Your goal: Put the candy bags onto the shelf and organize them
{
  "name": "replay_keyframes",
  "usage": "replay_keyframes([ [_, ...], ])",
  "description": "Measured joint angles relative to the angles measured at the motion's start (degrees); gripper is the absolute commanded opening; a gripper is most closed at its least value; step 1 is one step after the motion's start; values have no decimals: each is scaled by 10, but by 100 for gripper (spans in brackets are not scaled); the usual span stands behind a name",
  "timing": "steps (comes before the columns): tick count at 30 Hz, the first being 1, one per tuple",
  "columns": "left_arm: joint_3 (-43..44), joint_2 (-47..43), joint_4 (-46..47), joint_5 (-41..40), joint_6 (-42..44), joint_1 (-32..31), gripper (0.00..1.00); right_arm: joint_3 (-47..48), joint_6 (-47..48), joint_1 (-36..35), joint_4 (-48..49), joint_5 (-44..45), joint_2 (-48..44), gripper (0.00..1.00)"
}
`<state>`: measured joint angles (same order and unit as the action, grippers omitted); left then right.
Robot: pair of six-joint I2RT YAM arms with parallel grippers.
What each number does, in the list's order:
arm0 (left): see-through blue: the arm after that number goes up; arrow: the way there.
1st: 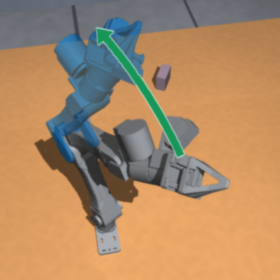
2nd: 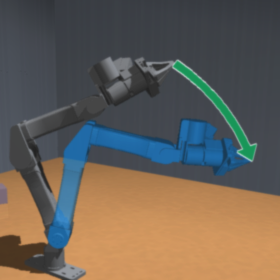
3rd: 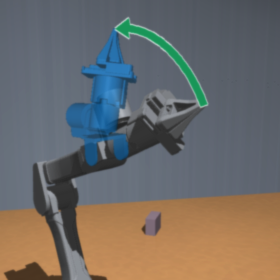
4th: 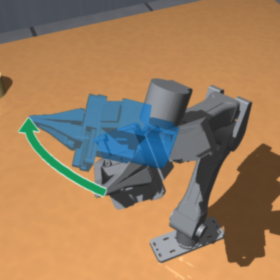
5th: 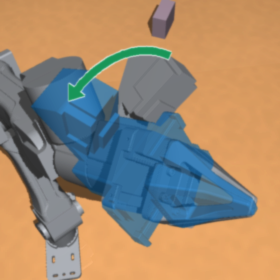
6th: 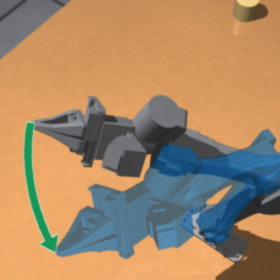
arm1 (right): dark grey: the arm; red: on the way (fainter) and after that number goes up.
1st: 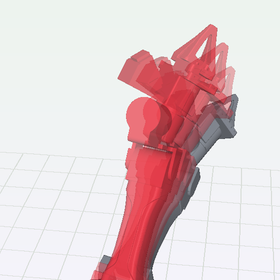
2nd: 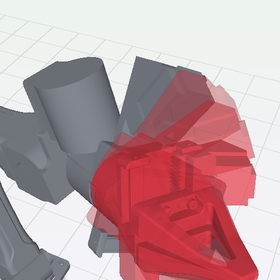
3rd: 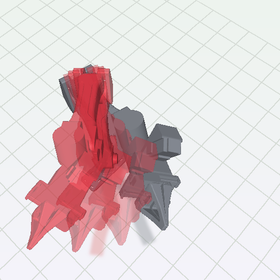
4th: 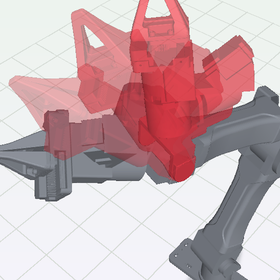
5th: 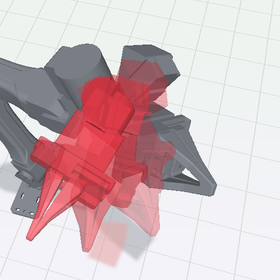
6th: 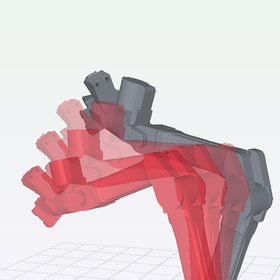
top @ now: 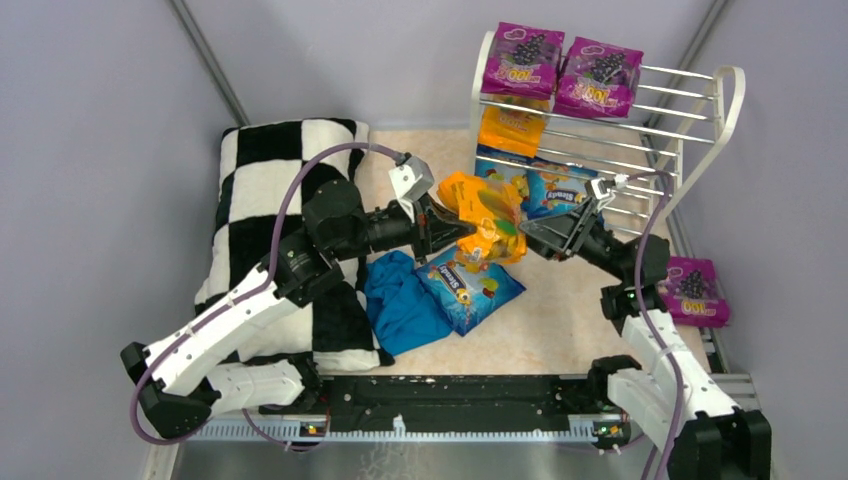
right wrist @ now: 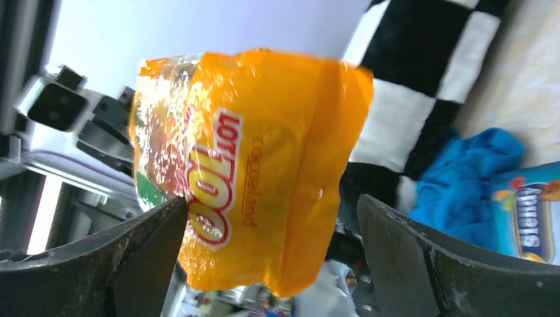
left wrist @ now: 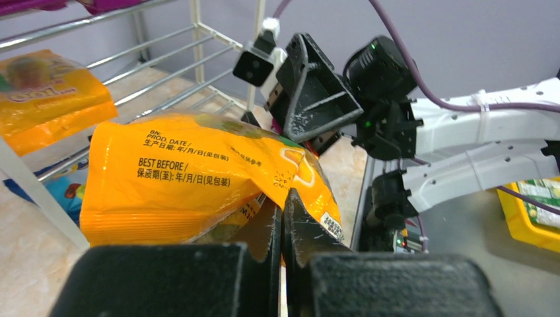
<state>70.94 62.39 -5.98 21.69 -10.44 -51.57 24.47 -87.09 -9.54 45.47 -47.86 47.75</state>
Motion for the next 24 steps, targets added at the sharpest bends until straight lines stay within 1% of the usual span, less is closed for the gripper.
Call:
replay_keyframes([
  [2, 6, 0, -26, 18, 8, 0, 0, 20, 77, 19, -70, -35, -11, 99],
  [5, 38, 9, -96, 61, 33, 0, 0, 76, 229, 26, -218, -68, -32, 99],
  [7, 62, 20, -138, 94, 57, 0, 0, 103, 311, 26, -284, -87, -54, 99],
  [9, 81, 30, -174, 129, 85, 0, 0, 118, 375, 25, -327, -111, -81, 99],
  [13, 144, 68, -252, 200, 152, 0, 0, 120, 437, 25, -363, -144, -118, 99],
  [15, 168, 84, -274, 223, 178, 0, 0, 120, 458, 25, -380, -153, -128, 99],
  [19, 178, 92, -301, 256, 211, 1, 0, 113, 462, 25, -385, -164, -135, 99],
  [24, 202, 97, -318, 318, 219, 2, 0, 104, 466, 24, -390, -167, -152, 99],
])
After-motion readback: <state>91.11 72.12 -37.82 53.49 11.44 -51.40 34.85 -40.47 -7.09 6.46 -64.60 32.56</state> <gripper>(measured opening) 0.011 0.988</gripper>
